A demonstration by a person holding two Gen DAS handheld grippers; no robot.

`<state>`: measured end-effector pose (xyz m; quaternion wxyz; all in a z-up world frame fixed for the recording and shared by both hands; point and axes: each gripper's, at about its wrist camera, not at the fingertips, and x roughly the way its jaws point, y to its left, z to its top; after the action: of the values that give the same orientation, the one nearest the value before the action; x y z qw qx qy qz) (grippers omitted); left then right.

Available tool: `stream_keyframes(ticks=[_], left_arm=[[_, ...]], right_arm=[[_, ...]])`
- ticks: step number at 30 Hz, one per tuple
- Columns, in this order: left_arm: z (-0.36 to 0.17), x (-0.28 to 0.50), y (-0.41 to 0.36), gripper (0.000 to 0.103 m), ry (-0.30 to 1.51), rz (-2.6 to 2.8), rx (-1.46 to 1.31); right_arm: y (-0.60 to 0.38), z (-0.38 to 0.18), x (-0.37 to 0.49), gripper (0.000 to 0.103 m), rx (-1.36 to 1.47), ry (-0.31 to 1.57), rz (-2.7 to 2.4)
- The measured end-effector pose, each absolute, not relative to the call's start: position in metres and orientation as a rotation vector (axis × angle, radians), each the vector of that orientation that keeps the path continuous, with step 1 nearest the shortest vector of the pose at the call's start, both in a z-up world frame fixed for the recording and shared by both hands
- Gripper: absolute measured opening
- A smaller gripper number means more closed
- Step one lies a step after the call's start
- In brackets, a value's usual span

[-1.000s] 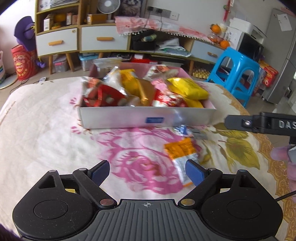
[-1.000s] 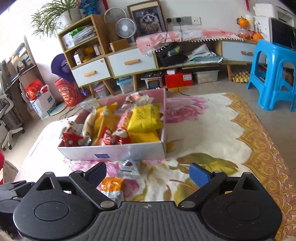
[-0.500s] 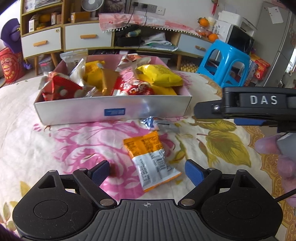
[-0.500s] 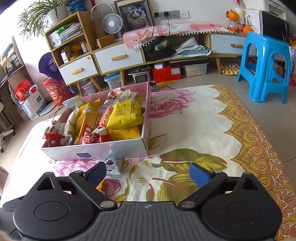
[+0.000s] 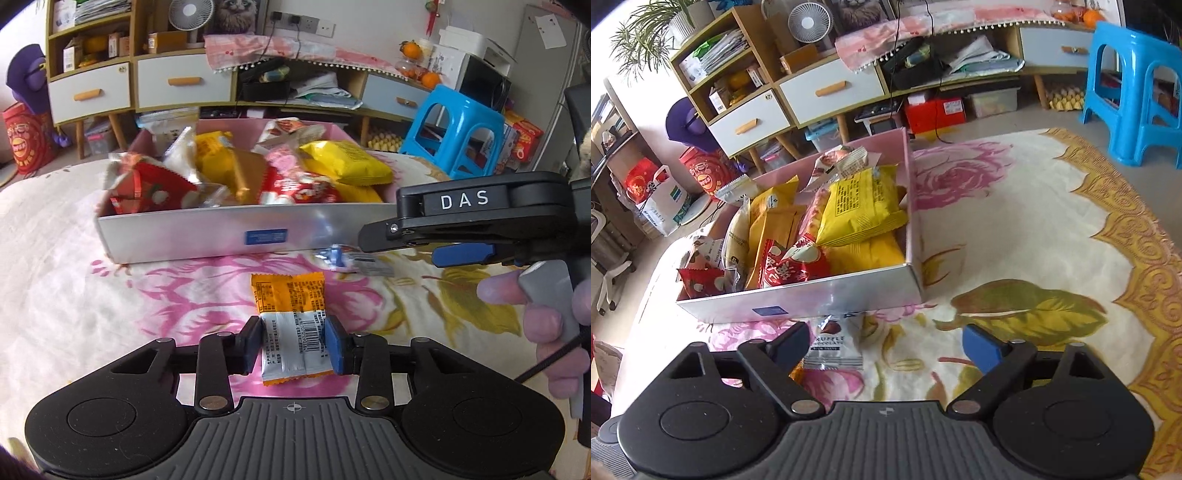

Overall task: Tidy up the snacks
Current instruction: 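Grasp the orange-white packet with left tool while right grasps truffle chocolate packet, then carry both packets into the box and open both tools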

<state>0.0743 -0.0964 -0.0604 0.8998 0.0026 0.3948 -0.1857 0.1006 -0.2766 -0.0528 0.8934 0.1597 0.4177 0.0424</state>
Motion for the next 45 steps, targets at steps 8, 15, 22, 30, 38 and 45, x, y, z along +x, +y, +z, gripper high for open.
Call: stream_keyframes(ticks=[8,15,22,30,38,45], left_arm=[[-0.059,0.078,-0.062,0.034,0.829,-0.327,-0.016],[-0.060,0.079,-0.040,0.034,0.860,-0.288,-0.042],[-0.060,0.076,-0.018,0.034,0.866,-0.271,-0.054],[-0.056,0.072,0.000,0.034,0.865,-0.255,-0.079],[-0.045,0.069,0.010,0.034,0.842,-0.257,-0.102],[-0.031,0.069,0.015,0.034,0.808,-0.259,-0.122]], right_arm=[[-0.260,-0.059,0.112,0.059,0.318,0.895,0.105],[-0.238,-0.060,0.114,0.023,0.205,0.882,0.086],[-0.230,-0.056,0.106,0.011,0.162,0.873,0.107],[-0.217,-0.053,0.088,0.010,0.142,0.878,0.165],[-0.206,-0.041,0.073,0.010,0.160,0.865,0.226],[-0.203,-0.027,0.068,0.010,0.198,0.839,0.256]])
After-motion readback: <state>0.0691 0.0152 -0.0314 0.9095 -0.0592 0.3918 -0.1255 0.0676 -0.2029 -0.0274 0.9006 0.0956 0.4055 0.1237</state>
